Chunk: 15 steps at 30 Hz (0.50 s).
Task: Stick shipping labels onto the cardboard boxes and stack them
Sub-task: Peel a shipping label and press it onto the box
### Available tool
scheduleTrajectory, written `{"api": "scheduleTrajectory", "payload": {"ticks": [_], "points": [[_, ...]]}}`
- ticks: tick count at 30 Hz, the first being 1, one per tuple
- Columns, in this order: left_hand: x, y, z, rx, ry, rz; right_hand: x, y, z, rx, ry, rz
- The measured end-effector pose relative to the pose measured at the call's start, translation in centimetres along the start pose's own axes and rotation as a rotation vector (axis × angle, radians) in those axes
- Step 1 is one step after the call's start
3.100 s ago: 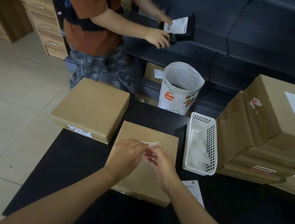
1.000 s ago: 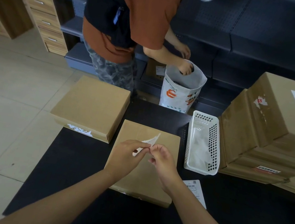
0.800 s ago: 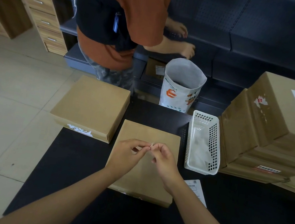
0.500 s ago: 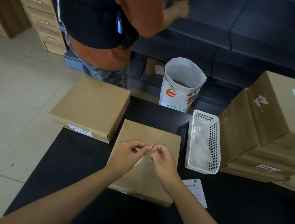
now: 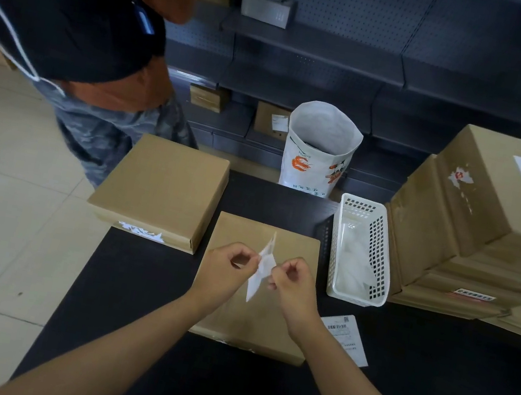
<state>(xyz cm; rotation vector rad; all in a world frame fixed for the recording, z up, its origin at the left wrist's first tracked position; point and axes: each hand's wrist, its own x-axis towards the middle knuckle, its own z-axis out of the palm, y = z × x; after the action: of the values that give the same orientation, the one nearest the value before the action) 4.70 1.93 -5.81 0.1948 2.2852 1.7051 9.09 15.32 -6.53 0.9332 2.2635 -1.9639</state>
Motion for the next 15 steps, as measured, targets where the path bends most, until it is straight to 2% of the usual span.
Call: {"api": "scheduleTrajectory", "payload": {"ticks": [3, 6, 15], "points": [[0.2, -0.1, -0.1, -0.025, 0.03, -0.041, 0.3, 0.1, -0.2, 0.117, 0.103, 0.102], [0.6, -0.4, -0.2, -0.121, 0.06, -0.177, 0.6, 0.5, -0.8, 0.235, 0.176, 0.143], [2.1, 0.8, -1.4, -0.487, 0.076, -0.303, 1.7, 2.8, -3.3, 0.243, 0.361, 0.328]]}}
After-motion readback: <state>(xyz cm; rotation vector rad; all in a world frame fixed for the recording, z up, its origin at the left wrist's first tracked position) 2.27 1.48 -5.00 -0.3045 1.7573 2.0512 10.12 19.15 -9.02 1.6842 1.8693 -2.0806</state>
